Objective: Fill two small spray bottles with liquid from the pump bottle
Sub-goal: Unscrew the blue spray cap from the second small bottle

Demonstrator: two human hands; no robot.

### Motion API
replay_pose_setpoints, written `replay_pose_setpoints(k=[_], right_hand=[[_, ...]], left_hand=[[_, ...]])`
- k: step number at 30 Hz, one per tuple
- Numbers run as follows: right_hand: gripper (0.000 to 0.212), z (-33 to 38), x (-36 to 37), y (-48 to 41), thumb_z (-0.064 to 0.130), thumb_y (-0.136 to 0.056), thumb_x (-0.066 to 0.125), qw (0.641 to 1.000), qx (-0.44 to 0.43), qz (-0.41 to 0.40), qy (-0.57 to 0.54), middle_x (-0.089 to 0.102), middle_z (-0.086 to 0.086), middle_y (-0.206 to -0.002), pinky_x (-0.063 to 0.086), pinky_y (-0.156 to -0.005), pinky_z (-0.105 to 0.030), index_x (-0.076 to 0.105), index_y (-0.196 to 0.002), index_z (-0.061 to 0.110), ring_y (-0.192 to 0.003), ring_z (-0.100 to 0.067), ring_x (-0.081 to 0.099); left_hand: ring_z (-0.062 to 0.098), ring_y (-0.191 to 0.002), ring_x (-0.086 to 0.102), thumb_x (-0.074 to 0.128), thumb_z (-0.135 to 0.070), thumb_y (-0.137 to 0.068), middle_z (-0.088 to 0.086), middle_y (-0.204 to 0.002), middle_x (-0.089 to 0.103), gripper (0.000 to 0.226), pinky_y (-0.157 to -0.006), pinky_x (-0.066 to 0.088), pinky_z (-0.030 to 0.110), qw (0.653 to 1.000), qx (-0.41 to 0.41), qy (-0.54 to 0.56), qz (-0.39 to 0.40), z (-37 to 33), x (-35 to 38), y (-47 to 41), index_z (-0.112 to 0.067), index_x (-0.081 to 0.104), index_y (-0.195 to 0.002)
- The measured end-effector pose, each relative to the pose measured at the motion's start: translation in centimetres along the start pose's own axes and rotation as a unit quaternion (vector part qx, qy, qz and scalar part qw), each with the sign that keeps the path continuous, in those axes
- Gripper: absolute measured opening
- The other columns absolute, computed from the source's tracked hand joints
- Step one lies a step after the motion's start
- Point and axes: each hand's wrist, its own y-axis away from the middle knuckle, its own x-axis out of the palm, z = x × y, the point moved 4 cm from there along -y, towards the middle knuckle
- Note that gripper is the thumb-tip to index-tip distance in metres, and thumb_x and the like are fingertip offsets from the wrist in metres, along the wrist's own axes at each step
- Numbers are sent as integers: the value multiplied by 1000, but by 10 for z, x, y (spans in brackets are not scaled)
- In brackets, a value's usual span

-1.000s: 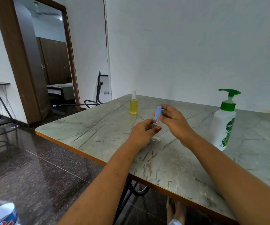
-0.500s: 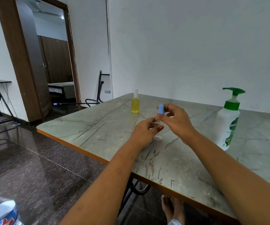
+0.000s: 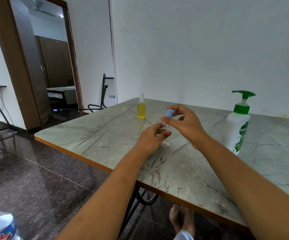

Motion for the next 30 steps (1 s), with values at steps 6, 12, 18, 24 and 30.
replay_pose_setpoints(k=[6, 12, 18, 24, 30], right_hand=[[35, -2, 4, -3, 22, -81, 74, 1000, 6, -12, 17, 61, 9, -97, 42, -68, -8, 62, -114, 19, -78, -2, 53], [36, 0, 0, -2, 5, -92, 57, 992, 25, 84, -89, 66, -2, -114, 47, -77, -10, 54, -125, 18, -99, -8, 63], [42, -2, 5, -3, 26, -88, 65, 994, 29, 83, -62, 60, 2, -123, 46, -83, -16, 52, -129, 25, -106, -10, 59], [43, -1, 8, -4, 34, -78, 75, 997, -11, 13, 74, 63, 7, -108, 49, -82, -28, 63, -117, 19, -84, -6, 55], [38, -1, 2, -6, 15, -81, 73, 1000, 1, 16, 6, 64, 9, -103, 48, -82, -20, 62, -117, 21, -91, -6, 59]], left_hand=[[13, -118, 53, 55, -28, -93, 2, -125, 59, 42, -91, 36, 20, 1000, 2, -9, -1, -1, 1, 0, -19, 48, -134], [14, -113, 57, 57, -29, -92, 2, -119, 64, 38, -88, 45, 20, 1000, -8, 11, -8, 3, 1, -1, -19, 53, -129], [12, -116, 54, 54, -32, -93, 0, -124, 60, 43, -95, 39, 24, 1000, -9, -14, -1, 0, 1, 0, -19, 49, -134], [14, -118, 53, 54, -32, -93, 2, -126, 59, 43, -97, 39, 26, 1000, -2, -25, -2, -2, 1, 1, -19, 48, -134], [14, -117, 54, 54, -29, -94, 1, -125, 60, 41, -92, 39, 22, 1000, -5, -15, -4, -3, 1, 1, -21, 49, -133]])
